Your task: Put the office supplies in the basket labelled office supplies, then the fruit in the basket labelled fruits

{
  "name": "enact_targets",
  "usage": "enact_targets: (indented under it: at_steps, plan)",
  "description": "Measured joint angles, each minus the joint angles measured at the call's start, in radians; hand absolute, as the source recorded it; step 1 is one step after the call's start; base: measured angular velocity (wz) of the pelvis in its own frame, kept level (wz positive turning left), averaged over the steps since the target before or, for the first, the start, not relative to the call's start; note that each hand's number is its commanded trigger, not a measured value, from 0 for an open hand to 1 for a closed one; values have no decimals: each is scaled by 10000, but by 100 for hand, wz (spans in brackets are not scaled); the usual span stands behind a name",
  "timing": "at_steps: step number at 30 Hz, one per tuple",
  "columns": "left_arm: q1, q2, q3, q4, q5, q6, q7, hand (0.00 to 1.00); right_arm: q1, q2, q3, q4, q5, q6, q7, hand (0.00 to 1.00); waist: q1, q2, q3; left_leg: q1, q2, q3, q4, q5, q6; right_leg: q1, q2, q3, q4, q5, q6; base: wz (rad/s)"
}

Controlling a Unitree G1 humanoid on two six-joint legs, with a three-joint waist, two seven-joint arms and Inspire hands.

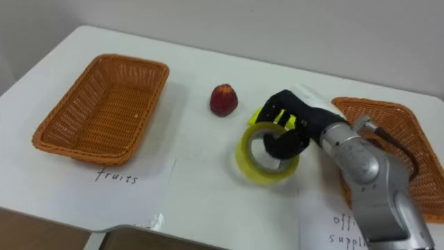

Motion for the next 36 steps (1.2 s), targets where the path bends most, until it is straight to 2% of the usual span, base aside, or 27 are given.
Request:
enact_targets:
  at_steps: [2,4,8,9,13,15,20,27,36]
  plan:
    - [37,23,81,-54,1,-129,-16,0,18,-26,-529,-209,16,-274,-368,100,-201,-66,-35,28,-6,44,-1,-1,1,24,36,11,1,1,3,-7]
    - [42,26,156,-55,1,-185,-29,0,19,-28,-789,-209,9,-372,-640,100,-231,-104,-30,141,0,89,-3,-1,1,67,45,55,0,5,9,-5]
    - [150,30,287,-51,-182,-245,-43,0,22,-32,-949,-209,49,-435,-1029,100,-311,-116,-7,315,27,192,-12,-8,3,228,74,128,-60,9,7,-6]
    - [170,22,398,-52,-259,-308,-41,0,24,-32,-1023,-209,53,-487,-1130,100,-425,-113,-3,297,47,196,-18,-32,12,188,85,135,-72,7,6,0]
    - [387,27,669,-55,-284,-340,13,0,25,-33,-1278,-209,279,-507,-1592,100,-451,-141,-19,249,134,426,-24,-77,-7,18,173,287,-74,35,-39,-13]
    - [434,27,681,-48,-298,-348,100,0,24,-44,-1278,-209,452,-506,-1797,100,-490,-193,-55,213,134,448,-22,-76,-7,-5,175,306,-55,39,-39,-6]
    - [475,28,699,-48,-331,-365,143,0,25,-147,-1295,-203,773,-516,-2286,100,-500,-215,-61,179,134,470,2,-76,-7,-84,195,435,-69,57,-34,-2]
    - [656,23,700,-45,-358,-356,124,0,24,-388,-1428,-20,768,-609,-2853,100,-586,-201,-42,159,141,465,4,-76,-7,-45,198,431,-82,62,-36,0]
    - [501,21,726,370,-598,-348,7,0,18,-639,-1738,1064,797,-662,-3223,100,-804,-207,24,153,139,497,1,-77,-7,-202,194,525,50,61,-38,-2]
